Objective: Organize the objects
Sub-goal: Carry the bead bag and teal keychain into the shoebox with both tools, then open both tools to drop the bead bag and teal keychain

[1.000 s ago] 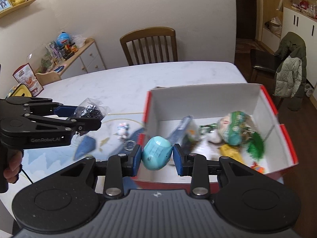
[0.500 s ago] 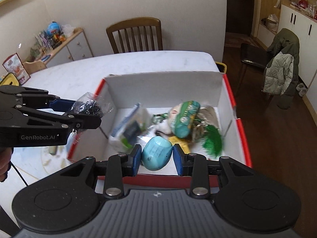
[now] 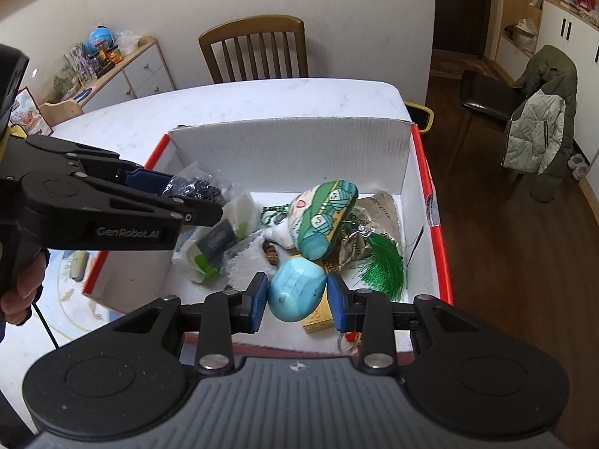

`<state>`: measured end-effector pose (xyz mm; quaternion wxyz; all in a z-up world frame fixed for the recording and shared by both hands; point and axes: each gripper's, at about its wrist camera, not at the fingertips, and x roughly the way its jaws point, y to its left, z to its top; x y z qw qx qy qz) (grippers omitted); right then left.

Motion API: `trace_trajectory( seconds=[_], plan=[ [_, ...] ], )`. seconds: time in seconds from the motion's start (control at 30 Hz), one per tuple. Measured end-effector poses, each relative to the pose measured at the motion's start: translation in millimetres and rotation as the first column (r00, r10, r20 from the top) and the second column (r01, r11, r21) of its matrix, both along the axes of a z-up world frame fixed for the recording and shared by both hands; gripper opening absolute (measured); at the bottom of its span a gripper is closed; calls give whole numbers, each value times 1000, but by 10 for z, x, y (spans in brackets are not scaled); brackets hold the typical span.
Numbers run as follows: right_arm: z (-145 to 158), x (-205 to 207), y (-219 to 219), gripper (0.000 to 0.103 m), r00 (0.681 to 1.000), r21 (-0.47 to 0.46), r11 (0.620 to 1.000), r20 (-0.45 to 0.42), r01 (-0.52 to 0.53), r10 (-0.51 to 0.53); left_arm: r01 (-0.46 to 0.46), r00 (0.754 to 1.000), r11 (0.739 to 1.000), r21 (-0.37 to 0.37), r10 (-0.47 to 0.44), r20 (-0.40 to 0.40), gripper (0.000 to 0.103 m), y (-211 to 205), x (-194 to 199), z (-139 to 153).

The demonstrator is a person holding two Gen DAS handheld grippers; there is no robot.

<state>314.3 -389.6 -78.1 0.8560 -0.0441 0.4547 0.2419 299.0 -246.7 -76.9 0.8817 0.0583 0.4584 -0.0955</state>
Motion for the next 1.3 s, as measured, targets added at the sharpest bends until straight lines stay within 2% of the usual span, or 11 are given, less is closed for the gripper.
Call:
trace_trajectory(
  seconds=[0.3, 0.63, 1.1, 1.17, 1.23, 1.3],
  plan=[
    [-239, 162, 62, 33, 999, -49, 998, -37, -32, 30, 1, 998, 1000, 11, 0, -63, 39, -134, 288, -248],
    [-460, 258, 107, 33, 998, -84, 996, -60, -39, 34, 15, 993, 998, 59, -8, -120, 39, -227, 423, -556],
    [-579, 287, 175, 34, 996, -117, 992, -78, -54, 45, 15, 977, 998, 57, -3, -212, 43, -219, 511, -698],
    [-585, 276, 183, 34, 996, -115, 992, -81, -55, 46, 10, 977, 998, 63, 4, -213, 48, -221, 516, -693],
    [-589, 281, 183, 34, 995, -114, 992, -87, -53, 43, -2, 980, 997, 72, 17, -201, 64, -218, 508, -668],
    [-580, 283, 178, 34, 995, -111, 993, -88, -49, 39, -2, 981, 998, 66, 14, -191, 67, -215, 486, -642]
  ],
)
